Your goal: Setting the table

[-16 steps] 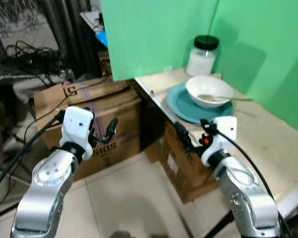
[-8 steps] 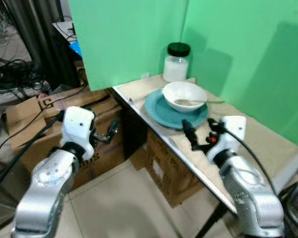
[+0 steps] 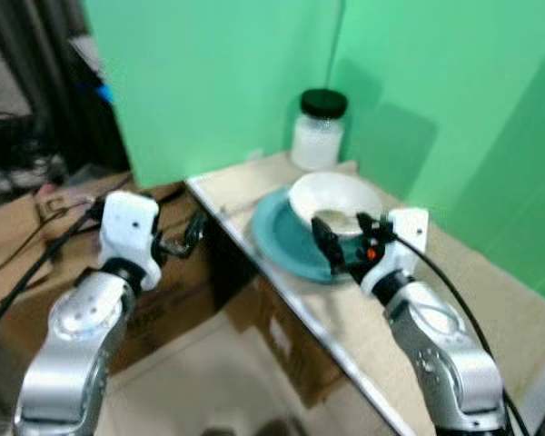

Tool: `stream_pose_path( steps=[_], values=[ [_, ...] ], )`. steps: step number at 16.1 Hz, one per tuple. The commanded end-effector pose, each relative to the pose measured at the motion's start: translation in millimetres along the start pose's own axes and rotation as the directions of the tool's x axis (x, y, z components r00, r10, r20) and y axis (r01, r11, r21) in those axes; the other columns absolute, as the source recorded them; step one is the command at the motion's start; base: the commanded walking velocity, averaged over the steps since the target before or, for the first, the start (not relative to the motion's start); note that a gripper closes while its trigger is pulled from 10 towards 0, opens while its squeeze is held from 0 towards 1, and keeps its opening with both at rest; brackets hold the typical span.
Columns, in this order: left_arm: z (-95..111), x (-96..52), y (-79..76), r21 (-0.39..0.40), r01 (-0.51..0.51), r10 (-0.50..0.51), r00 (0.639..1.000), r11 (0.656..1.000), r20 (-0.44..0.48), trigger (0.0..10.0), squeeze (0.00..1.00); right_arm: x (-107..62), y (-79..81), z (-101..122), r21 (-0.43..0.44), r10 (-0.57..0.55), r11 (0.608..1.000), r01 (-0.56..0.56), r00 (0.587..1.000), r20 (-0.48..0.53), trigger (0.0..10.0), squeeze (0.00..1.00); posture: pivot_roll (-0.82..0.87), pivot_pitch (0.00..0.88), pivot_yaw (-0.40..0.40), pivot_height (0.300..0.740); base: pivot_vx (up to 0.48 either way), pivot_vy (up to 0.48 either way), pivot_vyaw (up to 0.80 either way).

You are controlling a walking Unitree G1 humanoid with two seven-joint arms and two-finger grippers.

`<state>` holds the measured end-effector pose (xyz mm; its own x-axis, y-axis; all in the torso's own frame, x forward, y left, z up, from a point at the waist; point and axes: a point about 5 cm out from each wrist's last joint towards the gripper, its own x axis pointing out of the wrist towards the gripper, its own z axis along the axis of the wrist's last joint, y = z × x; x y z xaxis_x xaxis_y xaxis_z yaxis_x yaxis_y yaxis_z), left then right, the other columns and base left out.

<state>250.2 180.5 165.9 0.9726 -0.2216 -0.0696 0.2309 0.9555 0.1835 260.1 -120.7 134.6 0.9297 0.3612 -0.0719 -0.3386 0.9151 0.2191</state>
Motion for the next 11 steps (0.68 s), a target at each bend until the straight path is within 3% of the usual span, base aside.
stream_pose_path(
  steps=[1, 4, 5, 7, 9, 10, 11],
  values=[
    [4, 1.7, -6.0, -0.001, 0.023, -0.023, 1.0, 1.0, 0.018, 10.0, 0.52, -2.9, -5.8, 5, -0.015, -0.017, 1.0, 0.017, 1.0, 0.02, 10.0, 0.0, 0.18, 0.0, -0.019, 0.74, 0.42, 0.0, 0.0],
    [4, 2.6, -7.6, 0.001, 0.024, -0.024, 0.999, 1.0, 0.02, 10.0, 0.51, -1.7, -6.6, 6, -0.018, -0.015, 1.0, 0.015, 1.0, 0.016, 10.0, 0.0, 0.18, 0.0, -0.023, 0.74, 0.349, 0.0, 0.0],
    [4, 3.0, -7.5, 0.003, 0.023, -0.023, 1.0, 1.0, 0.018, 10.0, 0.44, -1.4, -6.7, 6, -0.018, -0.013, 1.0, 0.014, 1.0, 0.016, 10.0, 0.0, 0.18, 0.0, -0.023, 0.74, 0.0, 0.0, 0.0],
    [4, 3.2, -6.9, 0.003, 0.019, -0.019, 1.0, 1.0, 0.018, 10.0, 0.4, -1.3, -6.6, 6, -0.019, -0.012, 1.0, 0.012, 1.0, 0.015, 10.0, 0.0, 0.18, 0.0, -0.022, 0.74, 0.0, 0.0, 0.0],
    [5, 3.9, -8.4, 0.04, 0.054, -0.054, 0.999, 0.998, 0.009, 10.0, 0.25, -0.4, -5.8, 10, -0.022, 0.015, 1.0, -0.014, 1.0, 0.02, 10.0, 0.0, 0.18, 0.0, -0.015, 0.74, 0.0, 0.0, 0.0],
    [5, 3.9, -8.9, 0.043, 0.063, -0.063, 0.998, 0.997, 0.01, 10.0, 0.25, 0.1, -5.4, 12, -0.024, 0.027, 0.999, -0.026, 0.999, 0.023, 10.0, 0.0, 0.18, 0.0, -0.014, 0.74, 0.0, 0.0, 0.0],
    [7, 3.3, -10.7, 0.053, 0.102, -0.102, 0.995, 0.993, 0.012, 10.0, 0.18, 2.1, -5.2, 22, -0.027, 0.065, 0.998, -0.064, 0.997, 0.042, 10.0, 0.0, 0.18, 0.0, -0.011, 0.74, 0.0, 0.0, 0.0]
  ],
)
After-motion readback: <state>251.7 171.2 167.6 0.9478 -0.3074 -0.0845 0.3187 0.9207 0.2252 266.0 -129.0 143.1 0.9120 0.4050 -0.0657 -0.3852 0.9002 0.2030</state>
